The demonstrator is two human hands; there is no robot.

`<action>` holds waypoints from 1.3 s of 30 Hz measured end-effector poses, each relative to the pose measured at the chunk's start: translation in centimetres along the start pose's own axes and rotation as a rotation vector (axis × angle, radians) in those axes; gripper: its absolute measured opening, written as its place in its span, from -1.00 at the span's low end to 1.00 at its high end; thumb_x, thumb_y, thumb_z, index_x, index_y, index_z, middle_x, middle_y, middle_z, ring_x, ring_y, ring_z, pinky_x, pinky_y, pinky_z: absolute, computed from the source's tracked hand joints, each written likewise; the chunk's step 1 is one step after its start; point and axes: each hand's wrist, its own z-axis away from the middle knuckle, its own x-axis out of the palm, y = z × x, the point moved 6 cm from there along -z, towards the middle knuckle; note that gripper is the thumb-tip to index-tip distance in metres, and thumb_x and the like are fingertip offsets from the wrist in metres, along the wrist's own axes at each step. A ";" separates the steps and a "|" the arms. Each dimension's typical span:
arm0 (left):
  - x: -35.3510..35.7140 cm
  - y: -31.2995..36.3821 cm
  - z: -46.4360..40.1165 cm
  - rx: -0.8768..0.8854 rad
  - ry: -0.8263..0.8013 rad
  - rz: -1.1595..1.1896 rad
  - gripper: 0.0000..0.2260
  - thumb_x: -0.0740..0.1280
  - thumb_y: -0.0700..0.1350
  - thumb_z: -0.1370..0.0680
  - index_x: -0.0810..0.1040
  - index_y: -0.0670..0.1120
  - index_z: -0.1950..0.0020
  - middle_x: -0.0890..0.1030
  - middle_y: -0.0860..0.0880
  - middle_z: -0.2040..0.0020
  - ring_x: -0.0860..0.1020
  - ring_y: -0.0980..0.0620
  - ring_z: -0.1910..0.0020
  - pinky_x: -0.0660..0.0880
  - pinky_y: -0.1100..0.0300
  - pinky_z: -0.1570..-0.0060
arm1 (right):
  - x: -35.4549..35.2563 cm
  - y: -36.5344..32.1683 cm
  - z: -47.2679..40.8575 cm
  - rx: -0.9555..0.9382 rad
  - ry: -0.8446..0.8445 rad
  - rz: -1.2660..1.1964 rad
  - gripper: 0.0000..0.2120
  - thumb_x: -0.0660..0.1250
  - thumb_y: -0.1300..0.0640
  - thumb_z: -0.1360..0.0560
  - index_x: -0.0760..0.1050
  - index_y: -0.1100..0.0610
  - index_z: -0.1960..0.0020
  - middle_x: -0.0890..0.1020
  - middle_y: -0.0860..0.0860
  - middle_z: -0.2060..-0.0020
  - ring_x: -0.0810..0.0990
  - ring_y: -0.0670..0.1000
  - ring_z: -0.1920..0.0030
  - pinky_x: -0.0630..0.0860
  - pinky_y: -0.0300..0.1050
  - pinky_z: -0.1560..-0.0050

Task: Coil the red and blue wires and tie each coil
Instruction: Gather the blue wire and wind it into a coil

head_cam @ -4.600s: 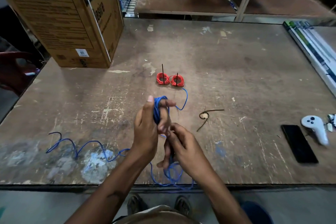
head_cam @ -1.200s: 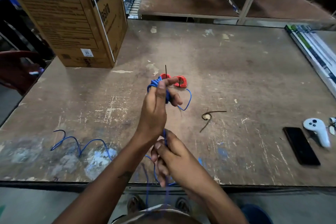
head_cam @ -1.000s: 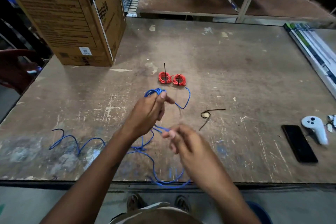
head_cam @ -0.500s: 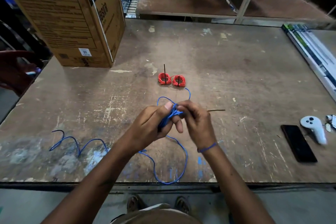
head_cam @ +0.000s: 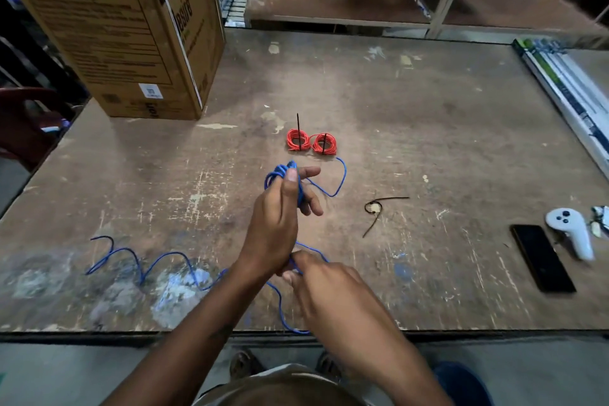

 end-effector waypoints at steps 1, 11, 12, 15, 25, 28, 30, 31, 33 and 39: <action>0.0 -0.4 0.1 -0.001 -0.044 -0.043 -0.53 -0.02 0.05 -0.81 0.67 -0.09 -0.20 0.65 -0.06 0.30 0.60 -0.09 0.25 0.51 0.05 0.06 | -0.7 0.1 0.1 -0.017 0.023 0.048 -0.85 0.15 0.00 -0.75 0.44 -0.05 -0.25 0.71 0.04 0.00 0.63 0.19 -0.07 0.39 0.08 0.03; 0.3 -1.0 2.3 -0.220 -0.547 0.127 -0.36 0.00 0.22 -0.75 0.69 -0.07 0.24 0.32 -0.04 0.65 0.20 -0.03 0.61 0.25 0.12 0.42 | -5.1 6.2 -5.7 -0.216 0.436 -0.625 -0.94 0.52 0.10 -0.57 0.75 -0.02 -0.02 0.58 0.05 0.11 0.55 0.04 0.17 0.45 -0.08 0.12; 0.3 -1.0 2.4 -0.268 -0.563 0.208 -0.36 0.03 0.26 -0.71 0.67 -0.09 0.27 0.30 -0.01 0.66 0.19 0.01 0.62 0.25 0.14 0.44 | -4.5 6.4 -6.2 -0.226 0.454 -0.726 -0.92 0.52 0.11 -0.57 0.76 -0.01 -0.05 0.58 0.08 0.07 0.58 0.11 0.10 0.50 0.04 0.07; 0.0 -0.6 2.0 -0.326 -0.503 0.391 -0.42 0.12 0.24 -0.65 0.57 -0.08 0.38 0.25 0.02 0.70 0.16 0.09 0.66 0.19 0.13 0.49 | -1.9 5.7 -6.6 -0.253 0.491 -0.920 -0.81 0.35 0.23 -0.67 0.72 0.09 -0.17 0.62 0.04 -0.06 0.64 0.14 -0.16 0.55 0.11 -0.20; -1.2 1.7 0.4 -0.330 -0.485 0.718 -0.43 -0.02 0.08 -0.72 0.43 -0.01 0.45 0.20 0.07 0.71 0.15 0.12 0.71 0.27 0.20 0.56 | 0.2 2.6 -6.5 -0.226 0.489 -0.700 -0.39 0.03 -0.26 -0.73 0.46 0.14 -0.53 0.60 0.01 -0.41 0.56 0.02 -0.45 0.48 0.14 -0.45; -1.8 1.4 0.1 -0.323 -0.464 0.677 -0.42 0.00 0.08 -0.71 0.50 -0.07 0.43 0.23 0.05 0.72 0.23 0.05 0.71 0.30 0.11 0.49 | 0.3 2.4 -7.4 -0.235 0.564 -0.570 -0.45 0.01 -0.17 -0.76 0.46 0.18 -0.49 0.61 0.04 -0.38 0.57 -0.03 -0.42 0.47 -0.04 -0.45; -2.3 0.8 -0.1 -0.333 -0.514 0.630 -0.43 0.02 0.10 -0.68 0.59 -0.11 0.34 0.31 0.00 0.69 0.39 -0.05 0.62 0.44 0.03 0.32 | 0.3 2.7 -7.9 -0.257 0.571 -0.505 -0.52 0.02 -0.11 -0.78 0.45 0.17 -0.49 0.63 0.06 -0.32 0.61 -0.02 -0.33 0.47 -0.15 -0.38; -2.6 0.7 -0.1 -0.344 -0.586 0.647 -0.46 0.02 0.10 -0.66 0.64 -0.13 0.26 0.40 -0.03 0.64 0.50 -0.11 0.51 0.48 -0.03 0.20 | 0.3 2.8 -8.2 -0.259 0.546 -0.490 -0.58 0.05 -0.06 -0.78 0.45 0.14 -0.48 0.64 0.03 -0.27 0.62 -0.06 -0.27 0.47 -0.22 -0.32; -3.4 0.6 0.0 -0.362 -0.765 0.715 -0.48 -0.01 0.07 -0.62 0.69 -0.15 0.06 0.61 -0.11 0.45 0.65 -0.18 0.21 0.49 -0.08 -0.06 | 0.5 2.7 -8.4 -0.261 0.467 -0.472 -0.67 0.11 0.06 -0.73 0.44 0.04 -0.46 0.63 -0.14 -0.17 0.60 -0.21 -0.18 0.43 -0.33 -0.23; -7.2 -0.5 0.1 -0.325 -1.009 0.674 -0.55 0.16 0.05 -0.76 0.55 -0.28 -0.40 0.69 -0.23 -0.25 0.59 -0.13 -0.36 0.41 0.05 -0.47 | 1.2 0.9 -8.5 -0.320 0.325 -0.471 -0.61 0.19 0.23 -0.60 0.45 0.02 -0.40 0.57 -0.40 -0.04 0.58 -0.26 -0.06 0.43 -0.36 -0.12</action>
